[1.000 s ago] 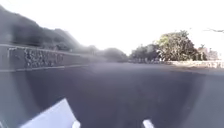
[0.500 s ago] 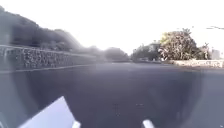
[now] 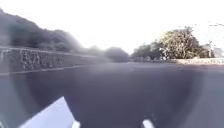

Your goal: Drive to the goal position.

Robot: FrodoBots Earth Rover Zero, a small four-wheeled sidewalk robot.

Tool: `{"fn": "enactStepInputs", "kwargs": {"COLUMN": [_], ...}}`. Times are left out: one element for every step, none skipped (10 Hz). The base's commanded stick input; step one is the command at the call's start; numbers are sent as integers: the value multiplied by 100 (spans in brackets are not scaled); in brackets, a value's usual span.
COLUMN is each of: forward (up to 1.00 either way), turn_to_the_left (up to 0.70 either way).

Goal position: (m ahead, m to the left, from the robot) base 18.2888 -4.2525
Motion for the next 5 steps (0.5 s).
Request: {"fn": "enactStepInputs", "kwargs": {"forward": [85, 85, 85, 85, 85], "turn_to_the_left": [-11, -20, -29, -34, -34]}}
